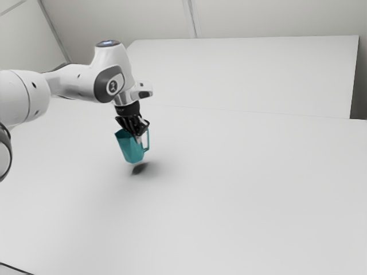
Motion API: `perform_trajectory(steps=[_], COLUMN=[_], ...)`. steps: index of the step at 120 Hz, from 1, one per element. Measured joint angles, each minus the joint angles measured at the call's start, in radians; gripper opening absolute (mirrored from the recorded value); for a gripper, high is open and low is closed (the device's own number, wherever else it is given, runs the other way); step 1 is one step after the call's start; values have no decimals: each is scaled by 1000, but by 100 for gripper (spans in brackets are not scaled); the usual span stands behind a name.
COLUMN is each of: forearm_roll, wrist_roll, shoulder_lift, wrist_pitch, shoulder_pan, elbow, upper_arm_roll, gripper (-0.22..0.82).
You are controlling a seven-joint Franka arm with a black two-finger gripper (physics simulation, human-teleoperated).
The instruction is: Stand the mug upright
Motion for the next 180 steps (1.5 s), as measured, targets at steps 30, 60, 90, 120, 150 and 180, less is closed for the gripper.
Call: perform_trajectory(steps=[30, 60, 90, 120, 150, 180], forearm_roll=[40, 50, 51, 47, 21, -23], wrist_roll=[-136, -242, -321, -374, -405, -394], shoulder_lift=[-12, -29, -29, -32, -109, -128], wrist_pitch=[69, 127, 163, 181, 126, -116], shoulder_pan=[-19, -24, -25, -25, -25, -26], elbow=[-47, -112, -144, -148, -100, 103], upper_arm_roll=[-22, -31, -34, -45, -48, -40], gripper=[-18, -18, -18, 9, 45, 56])
